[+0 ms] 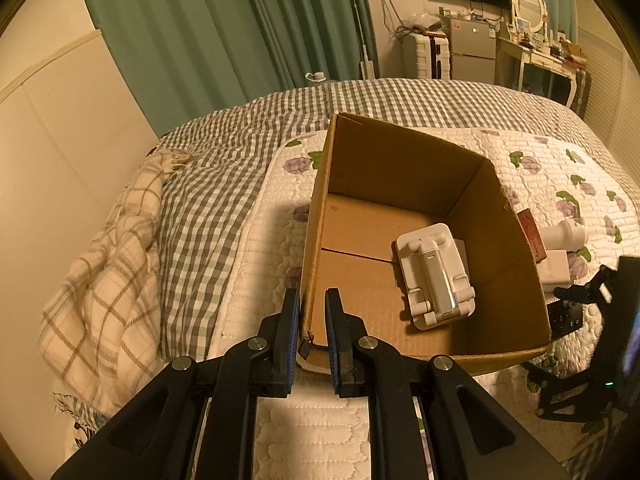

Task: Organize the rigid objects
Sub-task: 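Grasp the black flashlight with the right tool, then lower the black flashlight into the box with the right tool and release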

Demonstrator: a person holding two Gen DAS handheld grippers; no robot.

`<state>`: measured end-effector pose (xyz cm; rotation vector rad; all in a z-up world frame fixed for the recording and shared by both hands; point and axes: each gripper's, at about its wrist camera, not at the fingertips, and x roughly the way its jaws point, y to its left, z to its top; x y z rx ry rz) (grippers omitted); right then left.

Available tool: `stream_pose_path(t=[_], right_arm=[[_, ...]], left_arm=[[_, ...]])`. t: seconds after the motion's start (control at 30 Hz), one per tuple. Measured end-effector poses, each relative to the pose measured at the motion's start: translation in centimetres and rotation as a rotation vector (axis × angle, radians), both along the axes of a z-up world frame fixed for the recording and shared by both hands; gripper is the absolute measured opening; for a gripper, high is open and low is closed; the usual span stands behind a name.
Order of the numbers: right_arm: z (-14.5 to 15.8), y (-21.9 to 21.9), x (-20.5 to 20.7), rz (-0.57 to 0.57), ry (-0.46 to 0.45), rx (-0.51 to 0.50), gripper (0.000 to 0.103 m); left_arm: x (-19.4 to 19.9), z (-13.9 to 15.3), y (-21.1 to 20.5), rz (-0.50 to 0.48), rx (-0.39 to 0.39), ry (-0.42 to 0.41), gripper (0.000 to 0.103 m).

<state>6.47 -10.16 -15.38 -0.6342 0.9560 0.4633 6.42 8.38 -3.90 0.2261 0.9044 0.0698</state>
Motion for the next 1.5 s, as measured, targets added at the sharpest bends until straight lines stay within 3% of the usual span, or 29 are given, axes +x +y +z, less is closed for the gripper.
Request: stream_pose_path(t=[0.2, 0.4, 0.57, 0.7, 0.8, 1.17, 1.33, 1.5], right_arm=[[-2.0, 0.3, 0.1, -0.022, -0.017, -0.085, 0.075], [-1.7, 0.1, -0.2, -0.031, -0.042, -0.088, 0.054], [-0.8, -0.6, -0.9, -0.056, -0.007, -0.025, 0.044], [0.1, -1.2, -1.9, -0.104, -0.001, 0.013, 0.027], [1.5, -2.7, -2.4, -0.155, 0.000, 0.095, 0.021], [7.6, -6.0, -2.5, -0.277, -0.113, 0.232, 0.018], [12.4, -5.3, -1.1, -0.283, -0.202, 0.280, 0.018], [15.8, -3.4, 1.3, -0.264, -0.234, 0.346, 0.019]], left_arm=[[0.0, 0.0, 0.0, 0.001, 0.003, 0.000, 0.012], [0.0, 0.0, 0.1, 0.000, 0.008, 0.002, 0.012], [0.1, 0.0, 0.1, -0.001, 0.007, 0.002, 0.012], [0.0, 0.0, 0.1, -0.005, 0.009, 0.001, 0.012], [0.0, 0.0, 0.2, -0.005, 0.005, 0.001, 0.012], [0.1, 0.0, 0.3, -0.006, 0.004, 0.000, 0.012], [0.2, 0.1, 0.2, -0.017, 0.005, 0.001, 0.012], [0.2, 0.1, 0.2, -0.028, -0.007, 0.005, 0.012]])
